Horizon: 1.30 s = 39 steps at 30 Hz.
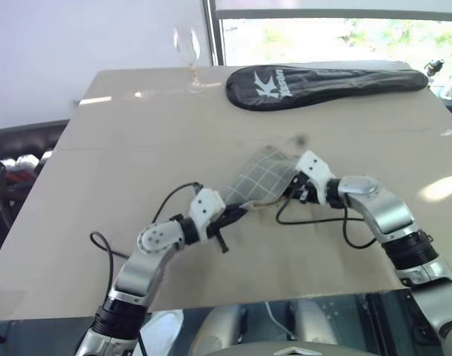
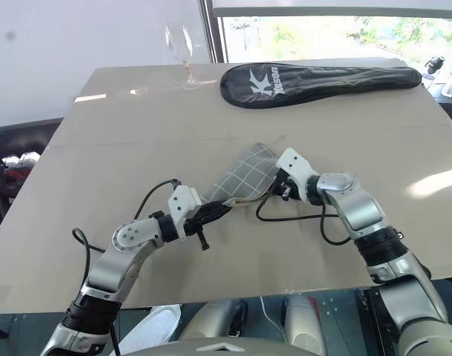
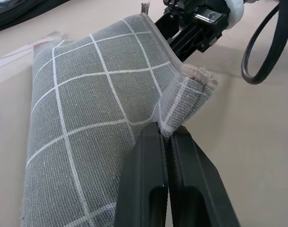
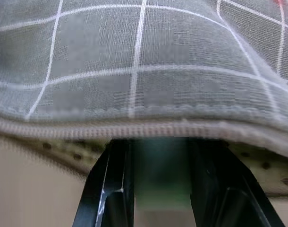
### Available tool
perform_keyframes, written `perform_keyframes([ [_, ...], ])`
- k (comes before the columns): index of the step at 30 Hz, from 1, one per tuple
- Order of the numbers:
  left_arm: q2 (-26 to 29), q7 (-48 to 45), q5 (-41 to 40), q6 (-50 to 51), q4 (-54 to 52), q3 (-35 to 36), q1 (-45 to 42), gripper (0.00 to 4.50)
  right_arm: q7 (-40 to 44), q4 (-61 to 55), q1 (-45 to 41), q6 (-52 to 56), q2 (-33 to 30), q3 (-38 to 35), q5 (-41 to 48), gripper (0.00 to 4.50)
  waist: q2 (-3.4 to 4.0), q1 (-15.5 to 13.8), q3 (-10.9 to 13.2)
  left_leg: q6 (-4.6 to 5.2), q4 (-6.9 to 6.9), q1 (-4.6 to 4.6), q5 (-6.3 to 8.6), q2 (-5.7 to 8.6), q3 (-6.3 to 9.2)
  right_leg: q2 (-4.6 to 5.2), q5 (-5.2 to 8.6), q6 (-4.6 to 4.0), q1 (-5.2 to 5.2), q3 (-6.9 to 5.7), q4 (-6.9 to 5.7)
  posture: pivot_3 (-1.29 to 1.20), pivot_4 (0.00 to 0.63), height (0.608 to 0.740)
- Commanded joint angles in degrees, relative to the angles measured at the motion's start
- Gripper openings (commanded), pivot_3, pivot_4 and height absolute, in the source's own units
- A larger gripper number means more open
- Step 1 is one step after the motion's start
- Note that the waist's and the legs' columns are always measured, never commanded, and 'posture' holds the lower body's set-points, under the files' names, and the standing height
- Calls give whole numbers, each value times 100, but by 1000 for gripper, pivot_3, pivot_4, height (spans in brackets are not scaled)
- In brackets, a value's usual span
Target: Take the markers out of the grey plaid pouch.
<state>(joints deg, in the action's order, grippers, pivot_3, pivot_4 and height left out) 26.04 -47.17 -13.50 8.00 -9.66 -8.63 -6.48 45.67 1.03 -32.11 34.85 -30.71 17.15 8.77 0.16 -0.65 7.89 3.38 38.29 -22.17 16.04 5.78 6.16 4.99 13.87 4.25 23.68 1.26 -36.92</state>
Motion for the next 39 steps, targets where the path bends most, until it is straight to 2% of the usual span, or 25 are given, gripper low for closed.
perform_keyframes([
  [1, 93, 62, 30, -114, -167, 148, 43, 0, 230, -859, 178, 245, -338, -256, 164, 938, 0, 0, 0, 0, -1, 0, 0, 0, 0, 0, 0, 0, 0, 0, 1, 0, 150, 740],
  [7, 280, 191, 234, -364, 69, 348, 139, 0, 574, -2101, 775, 866, -1185, -940, 732, 938, 0, -12, 0, 0, -1, -5, 0, -1, 3, 1, 0, 0, 1, 1, 4, 0, 150, 740],
  [12, 354, 372, 346, -448, 26, 493, 256, 0, 665, -2326, 1361, 1026, -1838, -1593, 931, 938, -1, -16, 1, 0, -2, -4, 1, -2, 3, 2, 0, 0, -1, 2, 5, 0, 150, 740],
  [15, 490, 402, 350, -499, 38, 700, 426, 0, 537, -1950, 1653, 905, -2124, -1990, 815, 938, 0, -8, 1, 0, -1, -5, 1, -2, 3, 3, 0, 0, -1, 5, 5, 0, 150, 740],
  [18, 664, 426, 329, -524, 34, 945, 605, 0, 178, -1251, 1576, 749, -2146, -2176, 566, 938, -1, 5, 0, 0, -2, -1, 1, -4, -2, 1, 0, 0, -1, 8, 4, 0, 150, 740],
  [21, 823, 463, 301, -578, 98, 1213, 733, 0, -217, -539, 1316, 499, -1989, -2221, 341, 938, 0, 2, 1, 0, -3, 0, 1, -4, -3, 2, 0, 0, -1, 14, 4, 0, 150, 740],
  [25, 866, 597, 302, -582, 106, 1450, 854, 0, -311, 7, 1011, 7, -1736, -2138, 253, 938, 3, 3, 2, 0, -6, 0, 1, -4, -6, 1, 0, 0, 0, 16, 3, 0, 150, 740],
  [32, 984, 851, 424, -690, 163, 1868, 1249, 0, -611, 713, 480, -771, -1501, -2335, 83, 4435, 3, -8, 3, 0, -10, -2, 1, -4, -13, 2, 0, 0, 2, 14, 7, 0, 150, 740],
  [39, 1068, 1000, 364, -595, 300, 2357, 1407, 0, 146, 68, 1144, -604, -1769, -2621, 632, 4474, 3, -19, 3, 0, -10, -3, 1, -4, -5, 3, 0, 0, 0, 19, 9, 0, 150, 740],
])
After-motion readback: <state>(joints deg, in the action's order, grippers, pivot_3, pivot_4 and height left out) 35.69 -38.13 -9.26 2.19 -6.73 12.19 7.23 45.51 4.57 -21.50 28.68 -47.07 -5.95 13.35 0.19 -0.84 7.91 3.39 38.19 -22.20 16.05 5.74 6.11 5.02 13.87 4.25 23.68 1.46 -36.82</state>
